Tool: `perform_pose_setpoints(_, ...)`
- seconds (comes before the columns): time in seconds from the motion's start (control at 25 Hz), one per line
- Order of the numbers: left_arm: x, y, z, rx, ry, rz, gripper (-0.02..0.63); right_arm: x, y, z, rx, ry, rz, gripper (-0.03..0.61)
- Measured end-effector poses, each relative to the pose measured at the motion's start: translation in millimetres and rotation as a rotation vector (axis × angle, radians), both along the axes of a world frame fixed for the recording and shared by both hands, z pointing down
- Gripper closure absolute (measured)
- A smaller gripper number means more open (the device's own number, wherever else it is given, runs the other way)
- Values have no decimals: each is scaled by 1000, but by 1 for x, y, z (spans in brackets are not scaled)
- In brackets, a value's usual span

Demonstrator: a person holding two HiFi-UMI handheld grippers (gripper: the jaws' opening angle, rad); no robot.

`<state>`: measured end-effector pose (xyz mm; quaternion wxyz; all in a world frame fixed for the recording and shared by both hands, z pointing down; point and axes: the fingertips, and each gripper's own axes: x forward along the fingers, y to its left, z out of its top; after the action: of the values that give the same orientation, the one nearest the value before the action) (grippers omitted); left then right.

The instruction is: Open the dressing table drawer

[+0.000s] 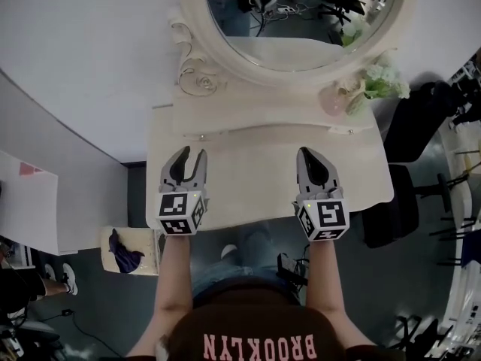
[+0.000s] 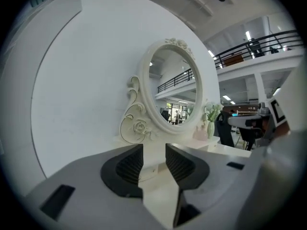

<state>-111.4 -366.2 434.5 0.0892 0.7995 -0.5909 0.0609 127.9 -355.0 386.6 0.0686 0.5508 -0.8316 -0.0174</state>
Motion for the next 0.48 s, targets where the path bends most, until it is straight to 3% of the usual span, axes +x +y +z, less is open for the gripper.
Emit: perform_pose_setpoints(0.48,-2,-58,86,-169,-46,-74,489,12,-75,79,-147,19,-22,580)
